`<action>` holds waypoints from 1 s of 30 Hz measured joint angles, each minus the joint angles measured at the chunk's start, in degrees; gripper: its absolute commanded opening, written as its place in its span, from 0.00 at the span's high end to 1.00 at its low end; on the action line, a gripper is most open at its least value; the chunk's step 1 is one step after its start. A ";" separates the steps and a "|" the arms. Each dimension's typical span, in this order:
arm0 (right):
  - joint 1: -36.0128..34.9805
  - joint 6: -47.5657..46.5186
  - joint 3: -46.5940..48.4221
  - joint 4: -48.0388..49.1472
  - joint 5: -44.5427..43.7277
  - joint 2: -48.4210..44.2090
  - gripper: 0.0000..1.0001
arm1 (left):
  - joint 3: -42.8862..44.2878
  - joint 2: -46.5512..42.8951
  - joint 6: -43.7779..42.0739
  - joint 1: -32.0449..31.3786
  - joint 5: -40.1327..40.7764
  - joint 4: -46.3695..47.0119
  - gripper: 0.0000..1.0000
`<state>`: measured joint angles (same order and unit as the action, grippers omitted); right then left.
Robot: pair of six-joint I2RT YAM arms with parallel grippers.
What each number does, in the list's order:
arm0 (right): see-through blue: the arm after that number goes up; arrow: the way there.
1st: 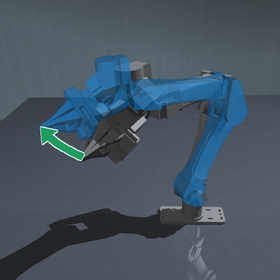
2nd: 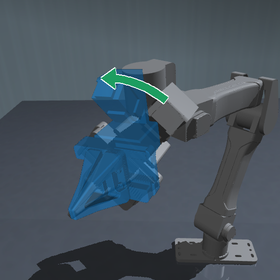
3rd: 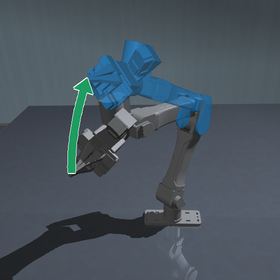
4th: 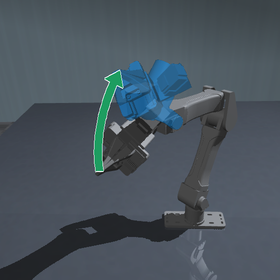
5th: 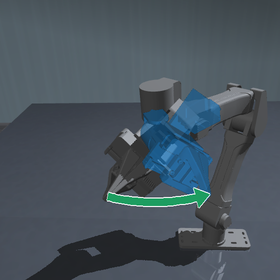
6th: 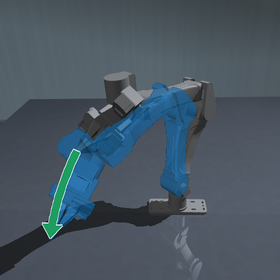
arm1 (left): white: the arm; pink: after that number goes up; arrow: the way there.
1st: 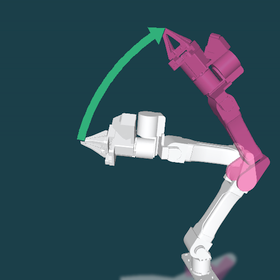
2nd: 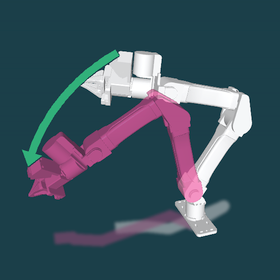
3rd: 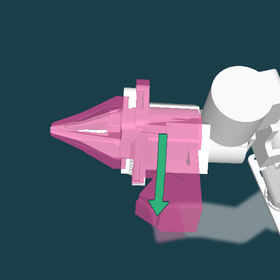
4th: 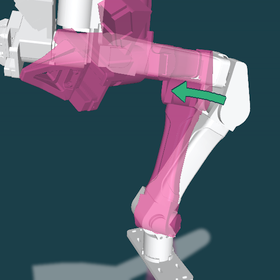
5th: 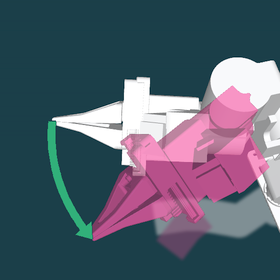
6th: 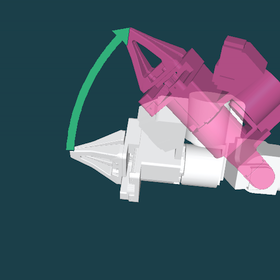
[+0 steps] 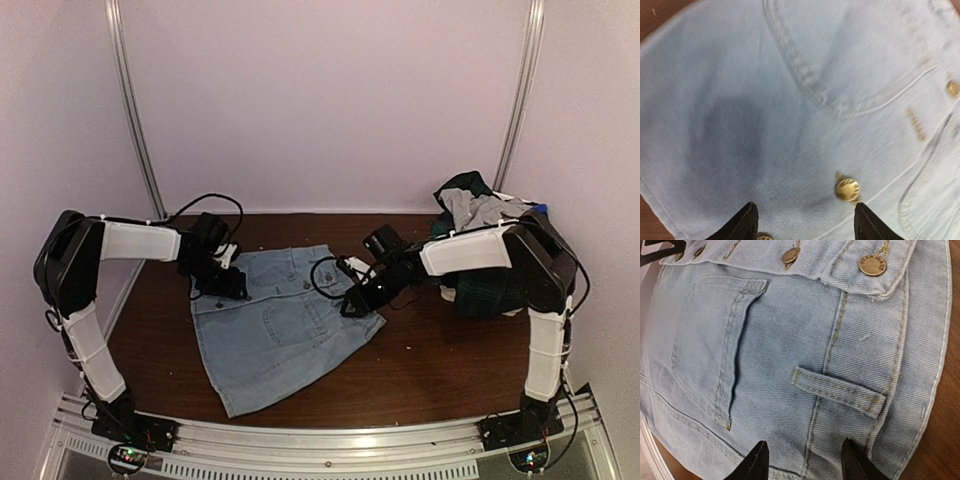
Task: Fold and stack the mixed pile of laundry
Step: Rotate the flattened skirt at the center of the board.
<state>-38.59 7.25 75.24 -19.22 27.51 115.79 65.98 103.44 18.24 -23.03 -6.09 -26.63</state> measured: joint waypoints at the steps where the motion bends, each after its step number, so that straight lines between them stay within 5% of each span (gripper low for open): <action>1: -0.07 -0.26 -0.57 0.13 -0.61 -0.59 0.52 | -1.29 0.92 0.37 -0.04 0.09 0.09 0.35; 6: -0.33 0.20 -9.01 3.10 -0.87 -6.05 0.60 | 0.63 5.35 1.66 -0.07 1.99 2.62 0.40; 11: -1.97 2.99 -15.87 7.45 1.03 -9.88 0.68 | 16.68 17.09 1.44 -0.11 2.43 2.29 0.42; 15: -2.86 4.68 -16.44 8.31 2.19 -10.34 0.61 | 32.15 27.06 0.24 0.33 2.01 0.66 0.34; 18: -3.02 5.44 -17.44 6.51 2.10 -13.27 0.53 | 34.86 28.30 -0.66 1.25 1.75 -1.07 0.30; 22: -3.02 5.88 -20.74 4.44 0.87 -22.05 0.51 | 25.00 19.65 -0.85 2.32 1.18 -1.81 0.27; 30: -6.21 -0.74 -27.71 5.33 -4.76 -35.60 0.43 | -5.95 -21.59 5.84 2.45 -0.85 0.28 0.27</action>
<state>-44.80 6.50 47.53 -13.89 22.74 80.18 60.03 81.84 24.08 -20.58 -6.94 -26.35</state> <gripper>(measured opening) 0.540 0.733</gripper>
